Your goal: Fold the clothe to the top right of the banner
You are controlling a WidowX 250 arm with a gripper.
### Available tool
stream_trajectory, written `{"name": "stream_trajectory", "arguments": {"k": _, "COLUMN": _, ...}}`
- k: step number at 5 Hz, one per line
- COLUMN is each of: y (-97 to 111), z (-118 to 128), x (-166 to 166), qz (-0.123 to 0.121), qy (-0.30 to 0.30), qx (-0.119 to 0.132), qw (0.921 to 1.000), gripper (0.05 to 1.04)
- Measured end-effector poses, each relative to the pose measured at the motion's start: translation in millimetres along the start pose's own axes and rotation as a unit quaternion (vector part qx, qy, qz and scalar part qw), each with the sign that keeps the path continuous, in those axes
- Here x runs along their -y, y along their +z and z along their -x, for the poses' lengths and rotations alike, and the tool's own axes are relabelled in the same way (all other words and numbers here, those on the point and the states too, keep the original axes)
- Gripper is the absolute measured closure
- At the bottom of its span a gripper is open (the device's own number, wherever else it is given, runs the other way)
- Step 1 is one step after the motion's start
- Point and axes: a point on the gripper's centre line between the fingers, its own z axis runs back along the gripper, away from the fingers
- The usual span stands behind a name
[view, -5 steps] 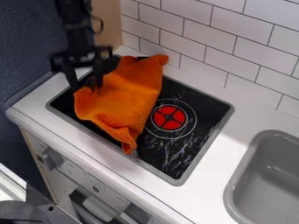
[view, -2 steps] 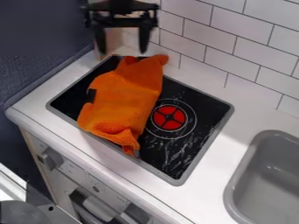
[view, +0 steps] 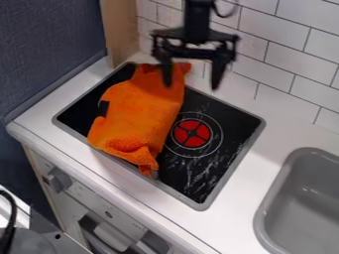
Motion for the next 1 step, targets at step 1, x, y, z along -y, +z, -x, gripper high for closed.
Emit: {"name": "stream_trajectory", "arguments": {"k": 1, "y": 3.5, "z": 29.5, "x": 3.8, "qz": 0.02, "qy": -0.015, "qx": 0.008, "qw": 0.9997, "gripper": 0.083}}
